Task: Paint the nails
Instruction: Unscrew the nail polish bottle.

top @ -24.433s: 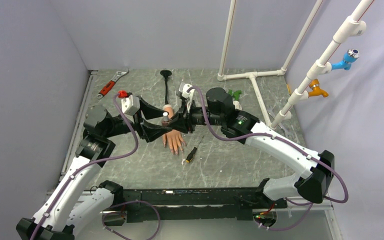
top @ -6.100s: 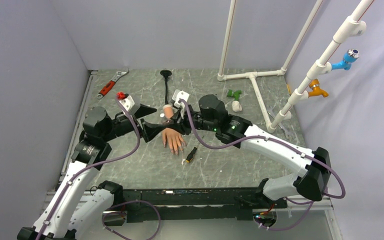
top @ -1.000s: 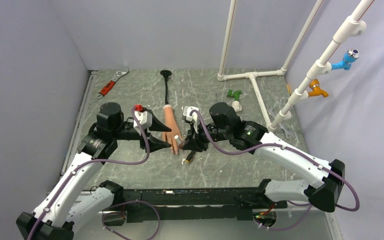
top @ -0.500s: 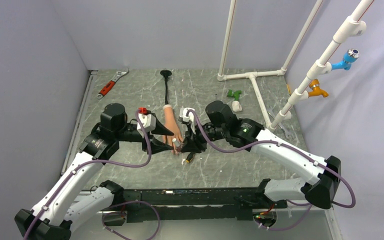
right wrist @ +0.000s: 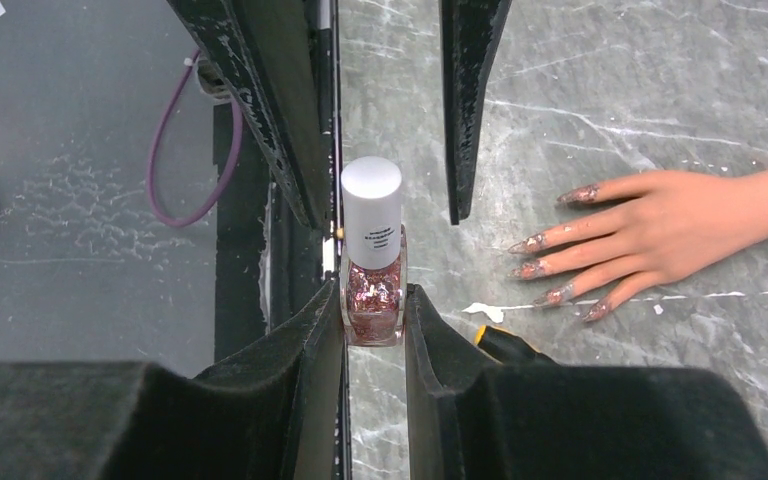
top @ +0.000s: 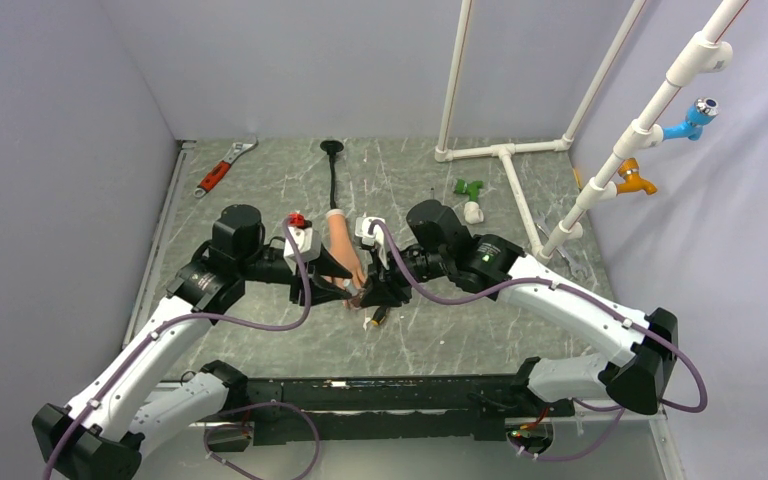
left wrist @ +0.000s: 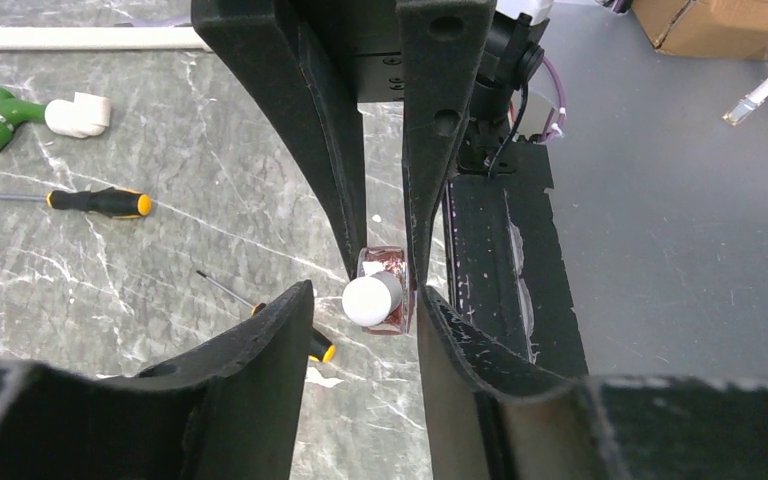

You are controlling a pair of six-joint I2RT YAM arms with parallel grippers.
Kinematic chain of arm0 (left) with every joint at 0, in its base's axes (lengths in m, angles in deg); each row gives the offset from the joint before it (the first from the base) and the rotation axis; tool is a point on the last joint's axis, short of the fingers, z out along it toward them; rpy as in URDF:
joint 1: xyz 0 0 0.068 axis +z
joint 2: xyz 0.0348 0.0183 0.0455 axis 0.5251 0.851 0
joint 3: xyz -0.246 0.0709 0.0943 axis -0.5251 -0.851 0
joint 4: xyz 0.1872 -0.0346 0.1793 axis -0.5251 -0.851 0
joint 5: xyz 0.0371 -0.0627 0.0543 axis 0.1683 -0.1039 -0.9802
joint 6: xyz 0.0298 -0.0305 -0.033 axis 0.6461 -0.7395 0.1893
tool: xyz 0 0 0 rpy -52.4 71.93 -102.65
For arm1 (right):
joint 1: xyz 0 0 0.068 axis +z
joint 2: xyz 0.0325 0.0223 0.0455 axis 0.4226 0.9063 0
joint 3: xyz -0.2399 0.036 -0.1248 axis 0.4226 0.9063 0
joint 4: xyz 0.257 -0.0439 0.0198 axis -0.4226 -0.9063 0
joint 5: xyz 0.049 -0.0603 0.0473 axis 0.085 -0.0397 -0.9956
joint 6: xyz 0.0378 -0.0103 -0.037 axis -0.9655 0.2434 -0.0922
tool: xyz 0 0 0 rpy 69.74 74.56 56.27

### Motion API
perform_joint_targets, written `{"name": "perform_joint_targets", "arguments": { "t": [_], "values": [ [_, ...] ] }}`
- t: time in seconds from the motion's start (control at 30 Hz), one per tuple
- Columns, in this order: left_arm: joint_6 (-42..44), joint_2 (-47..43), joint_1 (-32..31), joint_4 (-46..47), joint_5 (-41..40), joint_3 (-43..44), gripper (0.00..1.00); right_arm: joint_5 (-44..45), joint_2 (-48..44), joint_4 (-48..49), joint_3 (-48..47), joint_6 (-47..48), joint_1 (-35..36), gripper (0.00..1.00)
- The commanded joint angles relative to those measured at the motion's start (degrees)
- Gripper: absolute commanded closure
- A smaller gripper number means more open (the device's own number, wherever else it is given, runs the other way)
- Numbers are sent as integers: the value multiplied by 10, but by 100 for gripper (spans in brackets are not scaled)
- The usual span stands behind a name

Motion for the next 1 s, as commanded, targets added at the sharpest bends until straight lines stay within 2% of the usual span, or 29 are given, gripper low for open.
{"name": "perform_joint_targets", "arguments": {
  "t": [0.0, 0.73, 0.97],
  "values": [
    [15, 3, -8, -4, 4, 25, 55, -12, -1, 7, -29, 13, 5, 100],
    [14, 16, -21, -12, 11, 26, 68, -17, 5, 3, -32, 17, 6, 100],
    [12, 19, -23, -13, 15, 27, 75, -18, 5, 4, -31, 18, 8, 100]
  ]
}}
